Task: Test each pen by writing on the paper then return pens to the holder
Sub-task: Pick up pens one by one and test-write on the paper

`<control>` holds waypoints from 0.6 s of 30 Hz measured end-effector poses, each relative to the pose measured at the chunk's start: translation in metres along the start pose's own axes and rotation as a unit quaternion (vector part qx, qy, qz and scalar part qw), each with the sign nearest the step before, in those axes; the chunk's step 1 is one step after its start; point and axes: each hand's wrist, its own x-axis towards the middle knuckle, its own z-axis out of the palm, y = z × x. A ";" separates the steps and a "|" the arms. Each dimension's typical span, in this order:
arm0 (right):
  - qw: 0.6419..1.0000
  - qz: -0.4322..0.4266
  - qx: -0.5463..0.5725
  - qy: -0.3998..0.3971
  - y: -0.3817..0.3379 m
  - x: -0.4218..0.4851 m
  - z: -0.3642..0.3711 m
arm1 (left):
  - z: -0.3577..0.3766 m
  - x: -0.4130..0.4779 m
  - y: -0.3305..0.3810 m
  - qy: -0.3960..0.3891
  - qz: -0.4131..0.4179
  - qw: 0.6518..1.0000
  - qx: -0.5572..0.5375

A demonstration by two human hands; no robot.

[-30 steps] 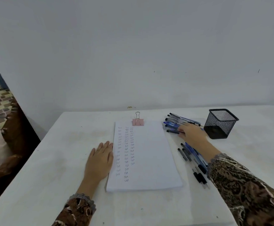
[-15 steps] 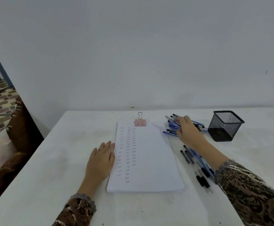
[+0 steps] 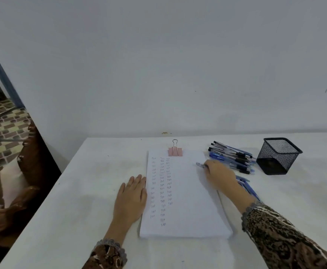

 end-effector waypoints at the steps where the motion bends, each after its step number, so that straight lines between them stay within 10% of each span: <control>1: 1.000 0.005 -0.006 -0.003 0.006 0.002 -0.001 | 0.000 0.001 0.000 0.000 0.000 1.000 -0.001; 18: 0.986 -0.152 -0.058 0.022 -0.044 -0.024 0.011 | -0.003 -0.001 0.002 -0.004 -0.003 1.000 0.010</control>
